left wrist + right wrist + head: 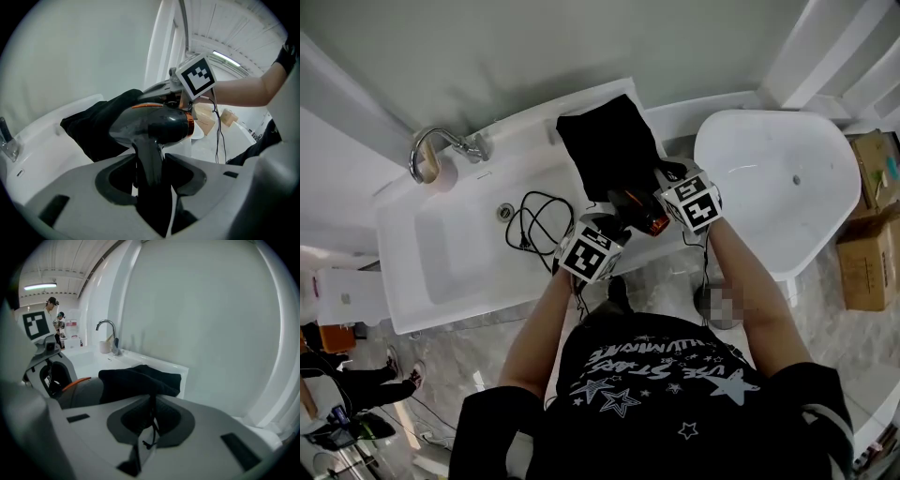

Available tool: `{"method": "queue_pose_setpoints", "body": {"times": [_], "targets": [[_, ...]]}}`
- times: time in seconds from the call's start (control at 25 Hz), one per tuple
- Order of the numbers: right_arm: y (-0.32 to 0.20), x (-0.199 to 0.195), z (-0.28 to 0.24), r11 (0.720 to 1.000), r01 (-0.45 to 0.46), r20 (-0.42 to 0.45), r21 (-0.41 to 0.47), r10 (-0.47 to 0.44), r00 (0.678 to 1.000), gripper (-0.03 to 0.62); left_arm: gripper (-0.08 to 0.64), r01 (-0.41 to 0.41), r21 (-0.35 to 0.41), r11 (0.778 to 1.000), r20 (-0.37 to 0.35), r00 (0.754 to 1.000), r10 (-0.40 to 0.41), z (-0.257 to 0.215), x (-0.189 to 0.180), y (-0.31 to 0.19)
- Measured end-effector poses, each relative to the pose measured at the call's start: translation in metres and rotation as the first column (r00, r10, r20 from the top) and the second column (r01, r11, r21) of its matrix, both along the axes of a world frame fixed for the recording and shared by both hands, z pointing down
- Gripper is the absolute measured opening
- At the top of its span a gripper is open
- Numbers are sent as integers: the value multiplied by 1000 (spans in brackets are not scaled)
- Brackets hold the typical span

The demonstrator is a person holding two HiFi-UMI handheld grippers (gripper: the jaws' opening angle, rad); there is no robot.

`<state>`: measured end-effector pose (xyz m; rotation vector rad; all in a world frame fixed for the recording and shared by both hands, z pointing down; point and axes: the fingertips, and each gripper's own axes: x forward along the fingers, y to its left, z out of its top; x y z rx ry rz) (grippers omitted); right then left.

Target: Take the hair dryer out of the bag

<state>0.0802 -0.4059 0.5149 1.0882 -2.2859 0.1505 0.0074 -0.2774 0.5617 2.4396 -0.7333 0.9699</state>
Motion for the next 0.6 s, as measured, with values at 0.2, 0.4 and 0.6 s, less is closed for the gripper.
{"method": "queue_pose_setpoints", "body": {"times": [0.2, 0.4, 0.6], "targets": [[6, 2, 1, 1000, 26, -25, 9, -26, 999, 21, 201, -18, -2, 1000, 17, 1000, 18, 2, 0, 26], [14, 5, 7, 999, 34, -48, 6, -34, 998, 20, 201, -42, 2, 999, 20, 999, 42, 4, 4, 52], [20, 7, 9, 1000, 8, -8, -23, -8, 1000, 21, 201, -86, 6, 996, 6, 996, 86, 1, 12, 80]]}}
